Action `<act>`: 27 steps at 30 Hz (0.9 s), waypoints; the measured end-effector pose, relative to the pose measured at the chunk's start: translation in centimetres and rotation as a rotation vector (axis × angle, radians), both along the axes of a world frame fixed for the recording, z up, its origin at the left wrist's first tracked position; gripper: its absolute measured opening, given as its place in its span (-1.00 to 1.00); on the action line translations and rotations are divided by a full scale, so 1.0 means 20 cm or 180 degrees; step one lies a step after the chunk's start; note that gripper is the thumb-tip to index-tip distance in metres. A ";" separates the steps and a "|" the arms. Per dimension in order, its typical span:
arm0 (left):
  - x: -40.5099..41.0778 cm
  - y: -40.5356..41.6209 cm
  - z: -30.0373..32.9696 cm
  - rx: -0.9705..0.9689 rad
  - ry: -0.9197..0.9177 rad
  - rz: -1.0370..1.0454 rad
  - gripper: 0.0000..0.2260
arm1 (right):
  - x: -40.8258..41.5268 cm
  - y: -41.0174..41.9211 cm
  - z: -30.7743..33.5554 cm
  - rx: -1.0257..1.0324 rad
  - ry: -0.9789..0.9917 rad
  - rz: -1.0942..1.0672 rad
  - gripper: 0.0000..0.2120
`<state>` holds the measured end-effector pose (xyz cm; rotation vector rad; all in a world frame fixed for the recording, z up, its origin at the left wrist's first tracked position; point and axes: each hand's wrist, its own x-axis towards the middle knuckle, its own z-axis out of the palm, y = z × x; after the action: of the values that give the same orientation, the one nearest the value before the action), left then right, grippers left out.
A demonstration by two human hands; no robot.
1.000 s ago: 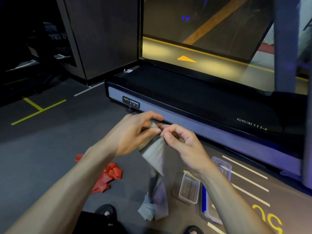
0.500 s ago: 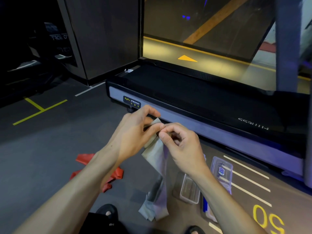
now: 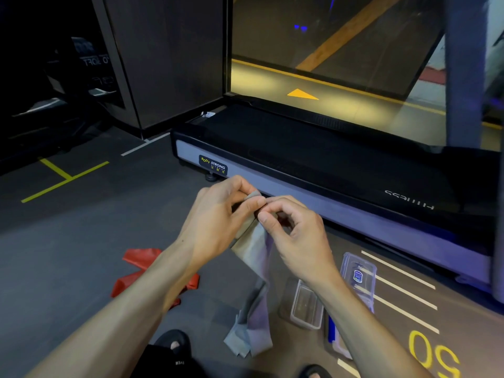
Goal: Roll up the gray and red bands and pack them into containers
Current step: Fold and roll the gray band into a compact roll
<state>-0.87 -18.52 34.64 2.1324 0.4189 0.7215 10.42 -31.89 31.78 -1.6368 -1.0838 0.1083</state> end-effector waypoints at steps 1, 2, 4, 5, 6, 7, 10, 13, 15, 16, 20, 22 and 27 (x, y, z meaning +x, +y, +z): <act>0.00 0.01 0.00 0.0005 0.0029 -0.0028 -0.88 | 0.00 0.00 0.00 -0.0005 -0.0012 0.0002 -0.92; 0.00 0.01 0.00 0.0005 0.0060 -0.0056 -0.88 | 0.00 -0.01 0.00 -0.0011 -0.0016 0.0004 -0.92; -0.01 0.03 0.00 0.0015 0.0100 -0.0104 -0.86 | 0.00 -0.01 0.00 -0.0041 0.0000 0.0028 -0.91; -0.01 0.03 0.00 0.0036 0.0107 -0.0106 -0.84 | 0.00 -0.01 0.00 -0.0061 0.0006 0.0048 -0.91; -0.01 0.03 0.00 0.0059 0.0108 -0.0084 -0.83 | 0.00 -0.02 0.00 -0.0081 0.0012 0.0073 -0.90; -0.01 0.03 0.01 0.0080 0.0097 -0.0046 -0.81 | 0.00 -0.02 0.00 -0.0100 0.0030 0.0105 -0.90; -0.01 0.02 0.02 0.0169 -0.0007 0.0109 -0.78 | 0.00 -0.02 0.01 -0.0134 0.0074 0.0252 -0.90; -0.01 0.02 0.02 -0.0014 -0.0033 0.0082 -0.78 | -0.01 -0.03 0.03 -0.0103 0.0099 0.0413 -0.90; 0.00 0.03 0.01 -0.0212 0.0033 -0.0045 -0.77 | -0.01 -0.04 0.03 -0.0095 0.0108 0.0490 -0.92; 0.00 0.03 0.01 -0.0268 0.0073 -0.0117 -0.76 | -0.01 -0.04 0.03 -0.0104 0.0085 0.0495 -0.93; 0.00 0.06 0.01 -0.0758 0.0024 -0.0598 -0.81 | 0.00 -0.05 0.02 -0.0098 0.0067 0.0441 -0.94; -0.01 0.08 0.02 -0.0881 0.0021 -0.0884 -0.87 | 0.01 -0.06 0.03 -0.0100 0.0155 0.0446 -0.95; -0.04 0.09 0.04 -0.0929 0.0052 -0.1110 -0.87 | 0.01 -0.07 0.03 -0.0089 0.0285 0.0541 -0.94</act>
<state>-1.73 -16.82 35.45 1.8696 0.1420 0.4151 10.58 -33.35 32.48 -1.5479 -1.1553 0.3067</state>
